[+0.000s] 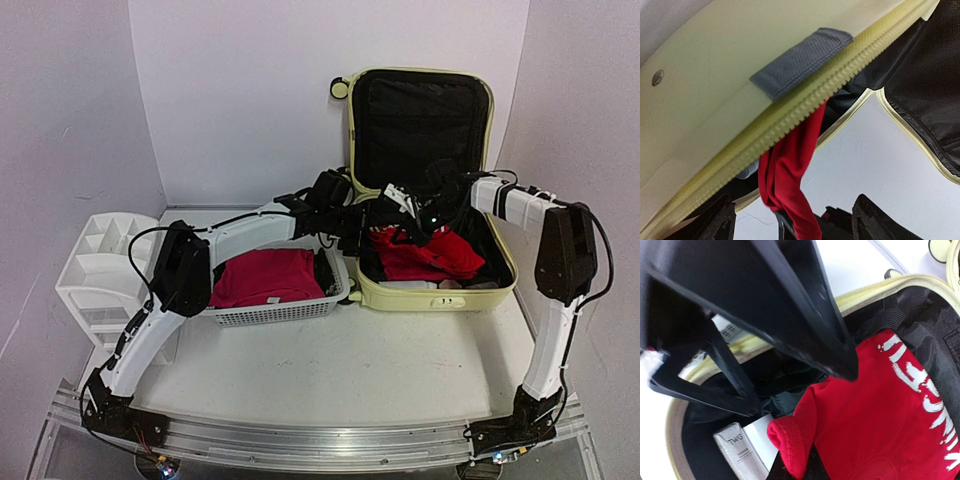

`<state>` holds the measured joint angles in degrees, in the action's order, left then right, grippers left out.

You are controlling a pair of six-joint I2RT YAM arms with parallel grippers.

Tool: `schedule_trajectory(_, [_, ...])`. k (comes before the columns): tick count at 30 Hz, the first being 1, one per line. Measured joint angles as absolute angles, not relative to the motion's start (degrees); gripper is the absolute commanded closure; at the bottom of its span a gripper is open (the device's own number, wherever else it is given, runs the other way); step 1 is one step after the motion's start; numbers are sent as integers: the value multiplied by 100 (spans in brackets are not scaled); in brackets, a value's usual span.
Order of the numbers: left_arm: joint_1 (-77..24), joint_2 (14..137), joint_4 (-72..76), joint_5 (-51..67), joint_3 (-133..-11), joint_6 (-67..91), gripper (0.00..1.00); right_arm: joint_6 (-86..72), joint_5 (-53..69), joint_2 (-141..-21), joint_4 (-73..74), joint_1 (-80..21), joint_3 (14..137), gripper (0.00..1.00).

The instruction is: Open, take out, and arrange the luggage

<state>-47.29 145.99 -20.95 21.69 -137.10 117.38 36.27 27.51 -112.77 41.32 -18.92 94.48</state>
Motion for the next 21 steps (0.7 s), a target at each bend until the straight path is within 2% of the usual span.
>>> schedule_trajectory(8, [-4871, 14846, -2102, 2075, -14035, 11703, 22, 3481, 2853, -11024, 3948, -1944, 9196, 100])
schedule_trajectory(12, [-4930, 14929, -2110, 2086, -14140, 11679, 31, 3448, 2862, -11017, 3900, -1997, 9126, 100])
schedule_trajectory(17, [-4971, 15045, -2097, 2084, -14237, 11592, 37, 3446, 2860, -10947, 3848, -2099, 9056, 100])
schedule_trajectory(21, [-4978, 15045, -2099, 2088, -14193, 11478, 54, 3446, 2842, -10807, 3846, -2198, 8984, 100])
